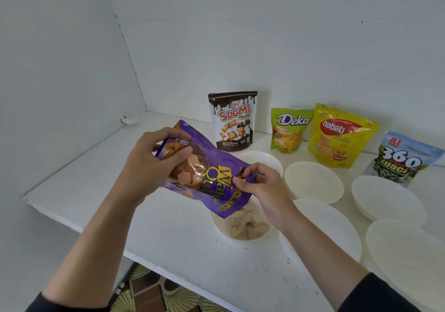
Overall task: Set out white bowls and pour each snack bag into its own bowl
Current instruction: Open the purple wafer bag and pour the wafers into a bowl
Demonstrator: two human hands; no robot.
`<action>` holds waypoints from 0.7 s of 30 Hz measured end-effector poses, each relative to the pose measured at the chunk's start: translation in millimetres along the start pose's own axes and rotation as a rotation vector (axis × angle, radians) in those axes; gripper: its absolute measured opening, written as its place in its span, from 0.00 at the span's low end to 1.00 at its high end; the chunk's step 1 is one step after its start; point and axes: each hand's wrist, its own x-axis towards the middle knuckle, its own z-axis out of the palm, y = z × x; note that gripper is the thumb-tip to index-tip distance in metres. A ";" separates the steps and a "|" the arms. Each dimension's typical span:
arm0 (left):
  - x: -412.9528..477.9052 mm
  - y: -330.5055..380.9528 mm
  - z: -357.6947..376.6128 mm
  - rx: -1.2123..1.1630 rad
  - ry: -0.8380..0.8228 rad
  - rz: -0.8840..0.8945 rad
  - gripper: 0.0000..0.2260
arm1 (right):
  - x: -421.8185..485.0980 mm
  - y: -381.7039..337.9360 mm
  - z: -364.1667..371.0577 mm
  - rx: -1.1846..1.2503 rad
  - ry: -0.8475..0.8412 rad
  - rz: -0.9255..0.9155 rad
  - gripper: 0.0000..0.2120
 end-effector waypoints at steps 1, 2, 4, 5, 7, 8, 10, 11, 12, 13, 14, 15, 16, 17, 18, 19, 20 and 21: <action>1.0 2.6 -0.9 -0.005 0.005 0.005 0.09 | 0.6 -1.6 0.5 -0.004 -0.004 -0.016 0.13; 1.5 6.2 -1.9 -0.014 0.010 0.014 0.08 | 1.2 -4.0 0.9 -0.004 -0.008 -0.033 0.13; 2.6 15.0 -4.9 -0.034 0.023 0.032 0.07 | 3.5 -10.1 1.3 0.007 -0.019 -0.064 0.14; 4.0 19.6 -7.2 -0.037 0.032 0.039 0.07 | 4.4 -14.5 1.8 0.012 -0.031 -0.082 0.13; 6.9 29.4 -13.4 -0.029 0.056 0.061 0.08 | 7.2 -24.0 2.3 0.036 -0.055 -0.120 0.12; 7.9 35.2 -16.9 -0.029 0.064 0.080 0.08 | 8.2 -29.5 2.8 0.054 -0.063 -0.137 0.12; 9.6 46.8 -23.6 -0.025 0.081 0.131 0.09 | 9.9 -41.0 3.8 0.091 -0.070 -0.170 0.12; 10.1 52.7 -26.6 -0.015 0.093 0.159 0.10 | 9.8 -46.6 4.7 0.111 -0.072 -0.192 0.12; 10.3 58.4 -29.0 -0.005 0.103 0.187 0.10 | 9.7 -51.8 5.4 0.133 -0.073 -0.215 0.12; 10.4 63.0 -30.7 0.005 0.113 0.214 0.09 | 9.4 -55.4 6.1 0.157 -0.074 -0.235 0.11; 10.4 66.4 -31.6 0.017 0.121 0.240 0.08 | 8.8 -57.5 6.3 0.177 -0.074 -0.249 0.11; 10.0 68.6 -31.5 0.037 0.125 0.263 0.08 | 8.1 -57.9 6.6 0.190 -0.070 -0.258 0.11; 9.6 69.2 -30.4 0.070 0.123 0.282 0.09 | 7.6 -56.6 6.3 0.190 -0.062 -0.261 0.12; 8.9 68.7 -28.1 0.110 0.115 0.296 0.09 | 6.8 -54.0 5.8 0.178 -0.053 -0.260 0.12; 8.2 67.1 -25.2 0.148 0.100 0.304 0.09 | 6.6 -49.8 5.0 0.161 -0.044 -0.248 0.13; 8.0 63.9 -21.6 0.178 0.080 0.301 0.09 | 6.5 -44.3 3.8 0.147 -0.039 -0.230 0.15; 7.6 60.6 -17.4 0.201 0.058 0.291 0.09 | 6.5 -37.5 2.2 0.141 -0.038 -0.208 0.16; 6.8 57.2 -12.7 0.221 0.036 0.281 0.09 | 6.3 -30.0 0.5 0.140 -0.040 -0.181 0.17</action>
